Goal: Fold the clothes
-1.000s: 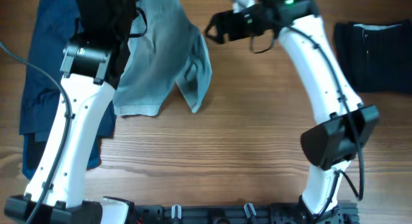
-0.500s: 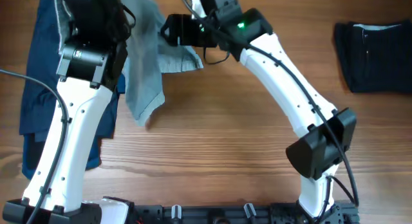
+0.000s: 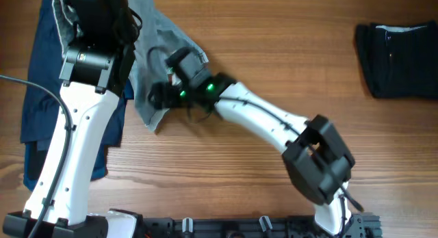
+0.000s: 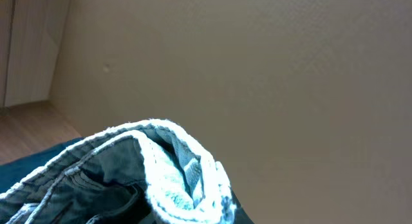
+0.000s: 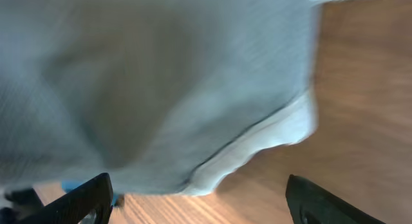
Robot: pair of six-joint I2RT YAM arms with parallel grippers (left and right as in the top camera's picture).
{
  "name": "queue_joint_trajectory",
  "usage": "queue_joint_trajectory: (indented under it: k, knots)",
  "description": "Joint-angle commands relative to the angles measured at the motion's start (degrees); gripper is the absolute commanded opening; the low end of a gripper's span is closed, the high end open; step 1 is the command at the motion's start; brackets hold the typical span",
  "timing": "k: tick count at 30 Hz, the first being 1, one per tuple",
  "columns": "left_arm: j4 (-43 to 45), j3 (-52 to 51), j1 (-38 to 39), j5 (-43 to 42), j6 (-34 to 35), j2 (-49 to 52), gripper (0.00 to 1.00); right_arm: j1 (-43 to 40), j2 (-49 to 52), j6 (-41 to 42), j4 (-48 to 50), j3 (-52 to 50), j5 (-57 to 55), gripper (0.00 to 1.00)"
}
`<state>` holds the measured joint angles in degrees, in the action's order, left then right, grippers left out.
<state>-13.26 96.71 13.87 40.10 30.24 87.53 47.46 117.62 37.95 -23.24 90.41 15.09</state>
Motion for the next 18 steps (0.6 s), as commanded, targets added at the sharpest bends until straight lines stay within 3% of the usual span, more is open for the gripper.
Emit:
queue_joint_trajectory:
  k: [1, 10, 18]
  knots:
    - [0.5, 1.9, -0.7, 1.6, -1.6, -1.4, 0.04, 3.7, -0.9, 2.3, 2.1, -2.0, -7.7, 0.87]
    - [-0.8, 1.8, -0.7, 1.5, -1.5, -1.4, 0.04, 8.6, -0.6, 2.5, 14.7, -7.2, -17.3, 0.87]
    - [-1.6, 1.8, -0.6, 1.5, -1.5, -1.4, 0.04, 11.3, 1.2, -3.5, 20.1, -7.3, -18.6, 0.86]
